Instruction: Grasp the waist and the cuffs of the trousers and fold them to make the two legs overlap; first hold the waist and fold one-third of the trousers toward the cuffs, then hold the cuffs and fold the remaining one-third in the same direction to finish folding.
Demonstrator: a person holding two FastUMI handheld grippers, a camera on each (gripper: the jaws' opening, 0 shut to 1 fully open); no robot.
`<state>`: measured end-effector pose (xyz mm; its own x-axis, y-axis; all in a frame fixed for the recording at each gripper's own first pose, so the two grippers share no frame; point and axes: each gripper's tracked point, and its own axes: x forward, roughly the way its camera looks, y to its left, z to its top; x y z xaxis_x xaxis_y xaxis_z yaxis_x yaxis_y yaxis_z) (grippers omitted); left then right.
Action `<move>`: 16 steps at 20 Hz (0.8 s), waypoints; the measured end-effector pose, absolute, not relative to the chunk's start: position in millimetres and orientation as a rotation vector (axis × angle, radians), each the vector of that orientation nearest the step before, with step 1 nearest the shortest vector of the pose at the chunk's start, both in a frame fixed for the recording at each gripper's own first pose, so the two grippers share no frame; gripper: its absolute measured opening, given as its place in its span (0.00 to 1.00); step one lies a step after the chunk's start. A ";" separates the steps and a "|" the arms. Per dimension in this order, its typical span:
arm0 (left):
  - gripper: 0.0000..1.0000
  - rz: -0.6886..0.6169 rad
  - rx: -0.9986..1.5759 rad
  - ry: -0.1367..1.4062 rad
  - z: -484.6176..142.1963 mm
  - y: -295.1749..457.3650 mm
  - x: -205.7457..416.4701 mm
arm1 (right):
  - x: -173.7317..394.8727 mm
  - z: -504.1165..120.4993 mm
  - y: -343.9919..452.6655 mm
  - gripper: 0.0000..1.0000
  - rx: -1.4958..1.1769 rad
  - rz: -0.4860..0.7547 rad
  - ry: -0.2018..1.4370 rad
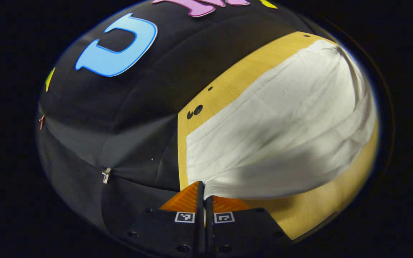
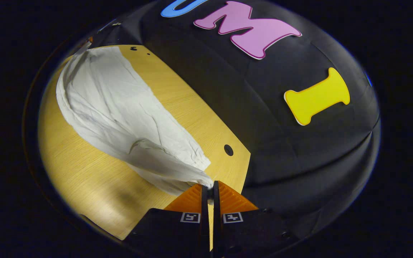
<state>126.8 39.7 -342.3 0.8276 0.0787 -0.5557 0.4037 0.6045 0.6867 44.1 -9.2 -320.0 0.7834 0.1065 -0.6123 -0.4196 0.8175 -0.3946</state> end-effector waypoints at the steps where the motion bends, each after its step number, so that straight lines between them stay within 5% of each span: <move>1: 0.05 -0.189 0.880 0.587 -345.1 33.0 140.4 | 52.8 -319.8 -9.9 0.08 -0.532 0.286 0.613; 16: 0.05 -0.157 0.789 0.795 -428.5 -0.6 285.2 | 129.1 -447.0 4.7 0.08 -0.139 0.327 1.138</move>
<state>285.2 -0.6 -428.5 0.7050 0.1565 -0.6918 0.4071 0.7094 0.5754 129.1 4.7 -447.0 0.3784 0.1845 -0.9071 -0.3252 0.9440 0.0563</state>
